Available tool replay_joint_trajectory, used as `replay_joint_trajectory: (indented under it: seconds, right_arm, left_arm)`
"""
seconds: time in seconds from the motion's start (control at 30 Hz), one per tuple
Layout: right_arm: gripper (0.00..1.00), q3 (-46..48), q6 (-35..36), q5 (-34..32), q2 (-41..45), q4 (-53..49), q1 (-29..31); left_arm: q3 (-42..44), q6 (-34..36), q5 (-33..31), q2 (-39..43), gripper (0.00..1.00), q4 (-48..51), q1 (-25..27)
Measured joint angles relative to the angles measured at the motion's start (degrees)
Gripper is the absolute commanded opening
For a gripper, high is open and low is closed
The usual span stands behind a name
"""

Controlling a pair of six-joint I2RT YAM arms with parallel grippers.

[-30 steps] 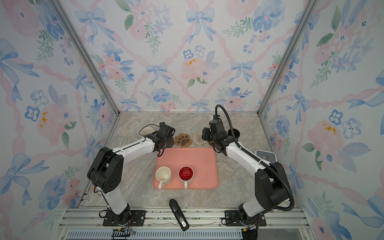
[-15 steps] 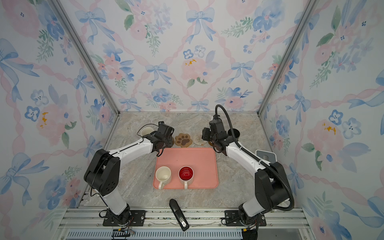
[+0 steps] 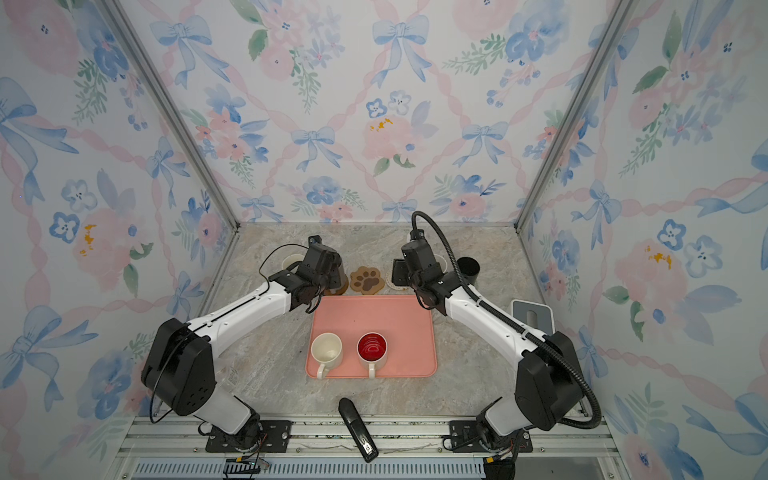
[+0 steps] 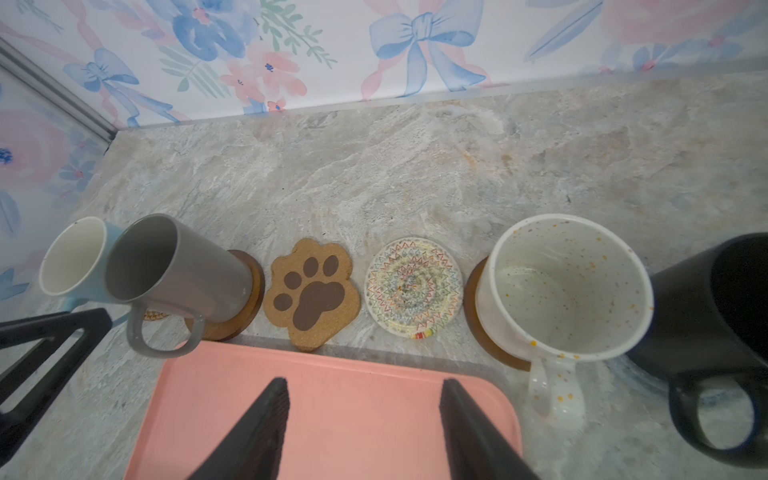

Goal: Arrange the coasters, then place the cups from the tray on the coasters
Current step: 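Open the left gripper while the right gripper reaches toward the red-lined mug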

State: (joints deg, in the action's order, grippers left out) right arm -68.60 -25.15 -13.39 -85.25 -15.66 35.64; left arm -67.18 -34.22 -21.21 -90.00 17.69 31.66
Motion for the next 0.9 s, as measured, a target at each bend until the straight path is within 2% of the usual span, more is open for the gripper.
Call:
replay_joint_trajectory:
  seconds: [0.2,0.37,0.67,0.9]
  right_arm:
    - [0.64,-0.5,1.0,-6.3,4.1,-9.2,10.9]
    - [0.67,-0.1,-1.5,-12.1,7.6,-17.9,20.2]
    - [0.73,0.2,-15.2,-18.3,7.6,-31.7,32.5]
    - [0.79,1.9,-25.5,-18.3,2.7,-34.9,36.8]
  left_arm:
    - [-0.6,1.1,-2.3,1.9,0.42,0.0,2.2]
    - [0.7,1.3,-3.9,4.2,0.42,-1.1,3.0]
    - [10.8,2.3,-0.1,9.4,0.48,-11.9,3.1]
    - [15.4,3.2,4.3,12.5,0.51,-19.6,2.9]
